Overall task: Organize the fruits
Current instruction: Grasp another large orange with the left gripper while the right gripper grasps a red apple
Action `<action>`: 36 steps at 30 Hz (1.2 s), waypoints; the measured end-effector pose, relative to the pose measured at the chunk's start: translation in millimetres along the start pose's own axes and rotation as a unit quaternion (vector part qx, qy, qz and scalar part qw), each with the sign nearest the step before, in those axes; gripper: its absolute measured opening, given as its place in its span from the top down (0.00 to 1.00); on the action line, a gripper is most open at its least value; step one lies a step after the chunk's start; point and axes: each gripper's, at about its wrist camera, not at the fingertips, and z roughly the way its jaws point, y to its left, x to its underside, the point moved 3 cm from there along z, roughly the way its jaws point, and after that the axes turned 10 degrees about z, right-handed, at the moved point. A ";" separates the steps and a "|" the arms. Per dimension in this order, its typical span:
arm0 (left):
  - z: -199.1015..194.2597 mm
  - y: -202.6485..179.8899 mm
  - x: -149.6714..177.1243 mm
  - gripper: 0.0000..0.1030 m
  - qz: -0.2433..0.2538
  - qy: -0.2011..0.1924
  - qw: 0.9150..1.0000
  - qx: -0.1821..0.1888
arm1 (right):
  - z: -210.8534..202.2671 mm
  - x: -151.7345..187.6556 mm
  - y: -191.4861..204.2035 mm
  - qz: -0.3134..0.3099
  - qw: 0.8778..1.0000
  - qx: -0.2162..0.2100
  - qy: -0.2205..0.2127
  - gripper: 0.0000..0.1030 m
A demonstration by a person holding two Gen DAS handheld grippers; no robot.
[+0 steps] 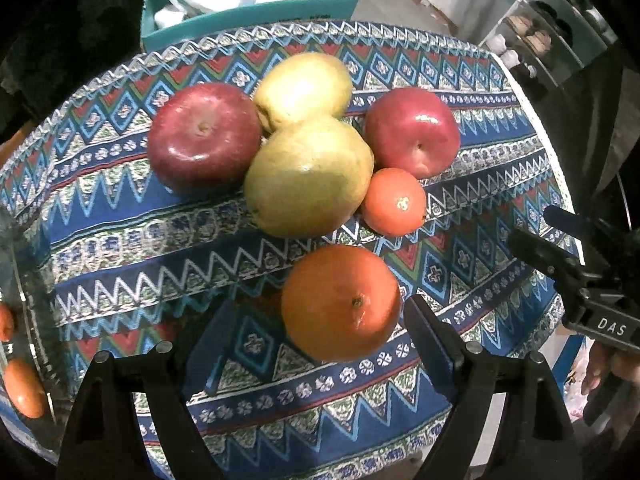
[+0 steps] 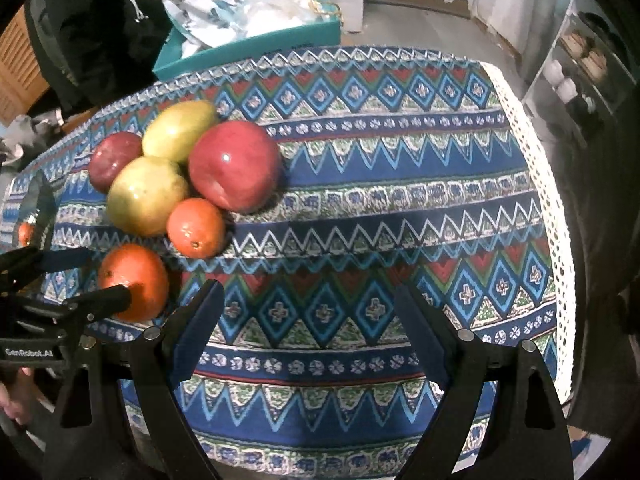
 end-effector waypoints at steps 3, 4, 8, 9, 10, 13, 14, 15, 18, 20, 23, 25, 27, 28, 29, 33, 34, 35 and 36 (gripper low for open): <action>10.8 -4.4 -1.8 0.15 0.005 0.009 1.000 0.000 | 3.5 0.1 -1.6 0.000 1.000 0.000 0.003 0.16; 14.8 -5.9 -2.5 0.15 0.008 0.012 1.000 -0.002 | 4.2 -0.2 -1.7 0.000 1.000 -0.001 0.003 0.16; 28.9 -9.5 -3.8 0.15 0.015 0.023 1.000 -0.007 | 6.0 -1.1 -0.2 -0.003 1.000 -0.004 0.005 0.16; 32.7 -10.6 -4.0 0.15 0.016 0.026 1.000 -0.006 | 6.5 -1.3 0.7 -0.004 1.000 -0.004 0.006 0.16; 36.2 -10.8 -3.8 0.15 0.014 0.029 0.999 -0.003 | 6.8 -1.2 1.5 -0.005 1.000 -0.005 0.006 0.16; 40.3 -12.6 -3.6 0.15 0.011 0.023 1.000 0.002 | 8.7 -2.5 6.1 -0.011 1.000 -0.009 0.006 0.16; 40.1 -13.9 -3.9 0.16 0.013 0.019 1.000 0.003 | 9.6 -2.8 7.9 -0.014 1.000 -0.010 0.007 0.16; 40.4 -15.1 -3.9 0.18 0.016 0.019 1.000 0.006 | 10.8 -3.7 9.5 -0.016 1.000 -0.010 0.007 0.16; 37.9 -21.4 -4.0 0.31 0.029 0.012 0.999 0.025 | 12.7 -8.3 13.2 -0.018 1.000 -0.015 0.006 0.16; 37.5 -23.1 -2.9 0.32 0.033 0.011 0.999 0.015 | 13.9 -13.2 17.0 -0.020 1.000 -0.020 0.002 0.16; 35.3 -20.2 1.0 0.32 0.032 0.008 0.999 0.007 | 17.7 -22.6 24.8 -0.026 0.999 -0.031 -0.004 0.16; 32.9 -14.8 3.4 0.32 0.026 0.007 1.000 0.006 | 20.5 -28.2 30.5 -0.035 0.999 -0.036 -0.008 0.16; 28.7 -8.4 1.2 0.32 0.019 0.005 1.000 0.007 | 22.8 -33.2 36.6 -0.045 0.998 -0.037 -0.010 0.16; 25.6 -4.1 2.2 0.32 0.014 0.004 1.000 0.007 | 24.1 -36.0 40.1 -0.050 0.998 -0.039 -0.011 0.16; 22.1 1.1 3.2 0.32 0.010 0.002 1.000 0.006 | 25.8 -40.2 45.4 -0.056 0.998 -0.040 -0.013 0.16; 9.3 27.7 6.0 0.32 -0.007 -0.003 1.000 0.000 | 30.9 -51.7 58.8 -0.067 0.996 -0.050 -0.017 0.16; 7.0 34.1 6.6 0.32 -0.013 -0.005 1.000 0.000 | 32.3 -54.1 62.2 -0.070 0.996 -0.052 -0.018 0.16; 4.9 38.0 8.4 0.32 -0.016 -0.006 1.000 0.000 | 34.0 -56.6 65.0 -0.072 0.996 -0.052 -0.019 0.16; 3.9 43.0 8.5 0.32 -0.021 -0.007 1.000 -0.001 | 35.5 -57.9 66.2 -0.073 0.996 -0.052 -0.020 0.16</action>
